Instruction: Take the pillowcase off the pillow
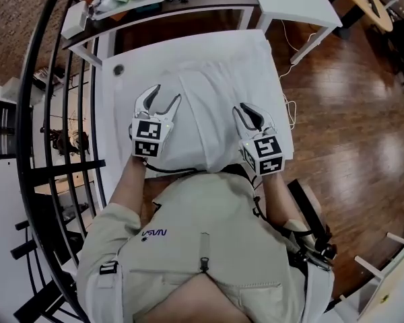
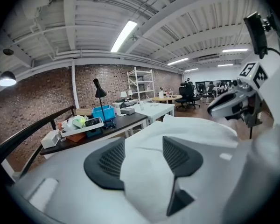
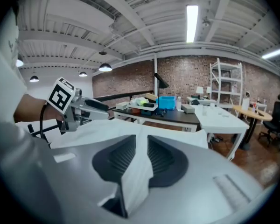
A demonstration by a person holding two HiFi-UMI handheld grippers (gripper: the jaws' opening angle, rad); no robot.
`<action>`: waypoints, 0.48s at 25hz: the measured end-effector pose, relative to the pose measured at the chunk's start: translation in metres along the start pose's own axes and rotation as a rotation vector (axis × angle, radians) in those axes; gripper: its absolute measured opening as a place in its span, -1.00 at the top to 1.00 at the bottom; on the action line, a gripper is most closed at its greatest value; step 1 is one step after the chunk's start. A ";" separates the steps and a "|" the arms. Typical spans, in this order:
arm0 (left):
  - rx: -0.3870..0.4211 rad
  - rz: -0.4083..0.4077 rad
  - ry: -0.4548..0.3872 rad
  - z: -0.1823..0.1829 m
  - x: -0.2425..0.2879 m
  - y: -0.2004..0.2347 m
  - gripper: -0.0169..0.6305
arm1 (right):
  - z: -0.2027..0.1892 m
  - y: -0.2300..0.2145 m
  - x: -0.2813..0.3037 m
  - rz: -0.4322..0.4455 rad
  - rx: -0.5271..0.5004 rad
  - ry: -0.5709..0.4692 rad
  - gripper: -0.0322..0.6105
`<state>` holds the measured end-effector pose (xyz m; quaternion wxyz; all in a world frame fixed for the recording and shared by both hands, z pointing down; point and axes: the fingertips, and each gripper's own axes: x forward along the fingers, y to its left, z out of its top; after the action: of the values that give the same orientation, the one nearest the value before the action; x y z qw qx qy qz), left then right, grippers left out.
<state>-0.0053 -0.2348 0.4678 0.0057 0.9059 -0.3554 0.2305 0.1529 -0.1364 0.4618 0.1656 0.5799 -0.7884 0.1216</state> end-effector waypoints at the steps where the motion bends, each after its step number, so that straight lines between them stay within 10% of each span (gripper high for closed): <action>1: 0.004 -0.011 0.024 -0.003 0.010 0.004 0.12 | 0.007 -0.005 0.009 -0.003 -0.011 0.003 0.65; 12: -0.096 -0.105 0.304 -0.056 0.069 -0.010 0.19 | 0.040 -0.063 0.133 0.063 -0.100 0.174 0.47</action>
<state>0.0225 -0.2621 0.5489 0.1148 0.8766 -0.3132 0.3468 0.1722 -0.2867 0.4787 0.2582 0.5332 -0.7939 0.1371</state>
